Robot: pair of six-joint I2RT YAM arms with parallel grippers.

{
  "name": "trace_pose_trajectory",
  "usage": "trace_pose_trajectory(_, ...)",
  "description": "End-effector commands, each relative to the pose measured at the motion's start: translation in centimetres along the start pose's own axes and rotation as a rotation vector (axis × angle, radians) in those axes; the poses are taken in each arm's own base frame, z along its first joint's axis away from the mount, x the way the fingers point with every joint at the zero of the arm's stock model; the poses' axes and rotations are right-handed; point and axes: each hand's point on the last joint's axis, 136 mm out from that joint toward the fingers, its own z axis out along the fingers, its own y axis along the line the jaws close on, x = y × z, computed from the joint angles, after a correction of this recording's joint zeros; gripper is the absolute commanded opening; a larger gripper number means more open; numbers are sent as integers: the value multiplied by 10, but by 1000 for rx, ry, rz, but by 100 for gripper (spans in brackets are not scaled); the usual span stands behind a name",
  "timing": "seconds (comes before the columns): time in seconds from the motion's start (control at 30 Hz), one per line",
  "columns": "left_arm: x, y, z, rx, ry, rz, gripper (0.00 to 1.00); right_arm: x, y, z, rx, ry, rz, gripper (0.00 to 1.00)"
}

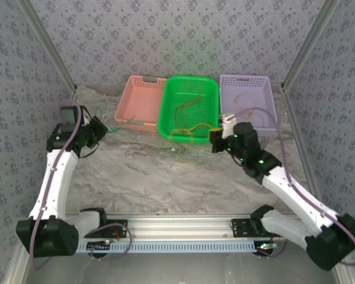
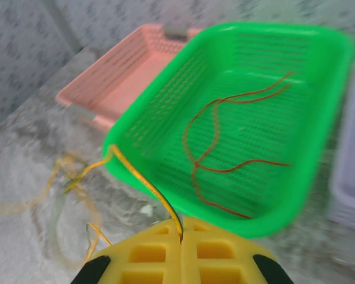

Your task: Untangle the cables

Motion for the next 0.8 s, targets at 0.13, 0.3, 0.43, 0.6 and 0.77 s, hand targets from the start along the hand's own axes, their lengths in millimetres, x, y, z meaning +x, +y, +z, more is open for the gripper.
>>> trace_pose_trajectory(0.13, 16, 32, 32, -56, 10, 8, 0, -9, -40, -45, 113, 25, 90, 0)
trace_pose_trajectory(0.3, 40, 56, 52, -102, 52, 11, 0, -28, -44, -63, 155, -5, 76, 0)
trace_pose_trajectory(0.43, 56, 73, 69, -135, 100, 11, 0, -43, -46, -74, 160, -28, 82, 0)
trace_pose_trajectory(0.6, 79, 61, 88, -99, 170, 52, 0, -60, -35, -80, 106, -49, 109, 0)
trace_pose_trajectory(0.77, 71, 34, 75, -25, 132, 88, 53, -79, -25, -86, 62, -78, 134, 0)
